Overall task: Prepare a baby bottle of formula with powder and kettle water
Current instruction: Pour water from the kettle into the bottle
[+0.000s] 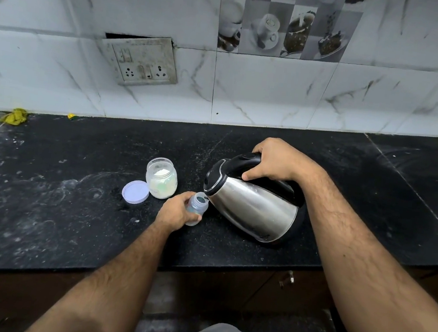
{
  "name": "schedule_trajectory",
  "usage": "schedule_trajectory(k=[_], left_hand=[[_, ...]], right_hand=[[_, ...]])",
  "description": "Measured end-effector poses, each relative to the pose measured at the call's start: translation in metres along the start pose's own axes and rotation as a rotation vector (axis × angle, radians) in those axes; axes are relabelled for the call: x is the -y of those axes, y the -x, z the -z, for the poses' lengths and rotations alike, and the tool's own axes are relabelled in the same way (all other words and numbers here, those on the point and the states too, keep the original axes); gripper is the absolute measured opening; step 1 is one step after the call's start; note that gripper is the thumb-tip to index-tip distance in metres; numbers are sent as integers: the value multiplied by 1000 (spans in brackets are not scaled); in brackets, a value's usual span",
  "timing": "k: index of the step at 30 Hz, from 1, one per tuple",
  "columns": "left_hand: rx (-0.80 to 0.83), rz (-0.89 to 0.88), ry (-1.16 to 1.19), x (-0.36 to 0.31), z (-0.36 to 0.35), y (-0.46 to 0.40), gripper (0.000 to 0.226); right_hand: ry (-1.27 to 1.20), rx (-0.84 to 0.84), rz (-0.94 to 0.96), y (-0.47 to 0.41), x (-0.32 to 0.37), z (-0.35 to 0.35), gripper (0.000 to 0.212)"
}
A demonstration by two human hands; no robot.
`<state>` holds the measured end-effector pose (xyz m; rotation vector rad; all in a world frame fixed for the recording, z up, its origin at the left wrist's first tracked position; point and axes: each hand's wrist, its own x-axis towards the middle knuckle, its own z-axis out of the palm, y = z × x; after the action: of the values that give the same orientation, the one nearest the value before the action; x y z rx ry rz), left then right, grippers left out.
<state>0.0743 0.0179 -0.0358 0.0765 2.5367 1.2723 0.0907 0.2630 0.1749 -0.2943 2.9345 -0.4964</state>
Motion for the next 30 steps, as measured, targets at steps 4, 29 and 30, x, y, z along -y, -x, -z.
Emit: schedule_trajectory(k=[4,29,30], left_hand=[[16,6,0,0,0,0,58],[15,-8,9,4,0,-6,59],[18,-6,11,4,0,-6,59]], right_hand=[[1,10,9,0,2,2,37],[99,61,-1,-11,14,8,50],[94,59,-1,-12,15,8,49]])
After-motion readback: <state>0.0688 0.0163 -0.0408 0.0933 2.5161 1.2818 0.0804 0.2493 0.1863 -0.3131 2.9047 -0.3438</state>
